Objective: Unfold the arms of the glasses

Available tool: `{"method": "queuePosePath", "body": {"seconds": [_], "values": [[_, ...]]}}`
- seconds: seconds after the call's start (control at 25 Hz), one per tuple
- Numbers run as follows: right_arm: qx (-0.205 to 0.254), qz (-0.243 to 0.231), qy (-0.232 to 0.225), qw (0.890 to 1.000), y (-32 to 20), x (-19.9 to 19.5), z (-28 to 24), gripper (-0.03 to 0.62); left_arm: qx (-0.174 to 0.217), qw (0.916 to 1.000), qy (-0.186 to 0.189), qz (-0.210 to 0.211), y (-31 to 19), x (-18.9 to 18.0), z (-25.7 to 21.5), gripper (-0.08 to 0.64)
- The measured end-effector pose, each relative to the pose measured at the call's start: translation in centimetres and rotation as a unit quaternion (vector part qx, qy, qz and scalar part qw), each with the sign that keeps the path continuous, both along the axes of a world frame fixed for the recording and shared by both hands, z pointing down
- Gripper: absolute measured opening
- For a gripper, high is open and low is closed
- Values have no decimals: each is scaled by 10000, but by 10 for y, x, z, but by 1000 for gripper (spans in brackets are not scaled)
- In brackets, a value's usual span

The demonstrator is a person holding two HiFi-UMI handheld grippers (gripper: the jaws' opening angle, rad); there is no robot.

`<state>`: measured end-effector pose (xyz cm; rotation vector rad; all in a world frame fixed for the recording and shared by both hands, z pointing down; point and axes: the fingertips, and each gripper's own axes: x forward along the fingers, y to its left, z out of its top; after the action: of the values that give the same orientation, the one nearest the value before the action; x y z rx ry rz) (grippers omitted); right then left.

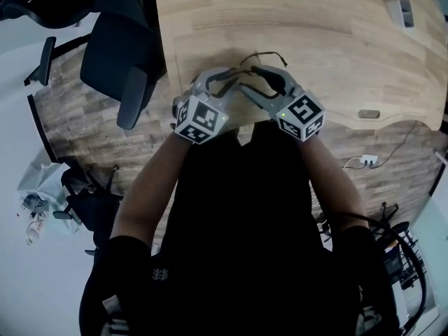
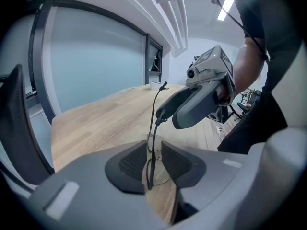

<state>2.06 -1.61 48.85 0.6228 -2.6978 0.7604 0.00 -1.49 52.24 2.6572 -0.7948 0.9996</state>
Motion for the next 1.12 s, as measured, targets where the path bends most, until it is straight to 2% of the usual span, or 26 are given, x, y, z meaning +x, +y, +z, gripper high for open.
{"method": "queuePosePath", "body": {"seconds": [0.28,0.6,1.12], "values": [[150,-16,97,9998,13,-11,-15,206,322,9992,187,-162,20,-27,-30,112],[474,-117,243,9985,35,-43,-33,206,522,9961,259,-661,53,-77,-47,111],[780,-245,463,9956,60,-101,-43,206,836,9866,391,-1349,92,-149,-80,110]]}}
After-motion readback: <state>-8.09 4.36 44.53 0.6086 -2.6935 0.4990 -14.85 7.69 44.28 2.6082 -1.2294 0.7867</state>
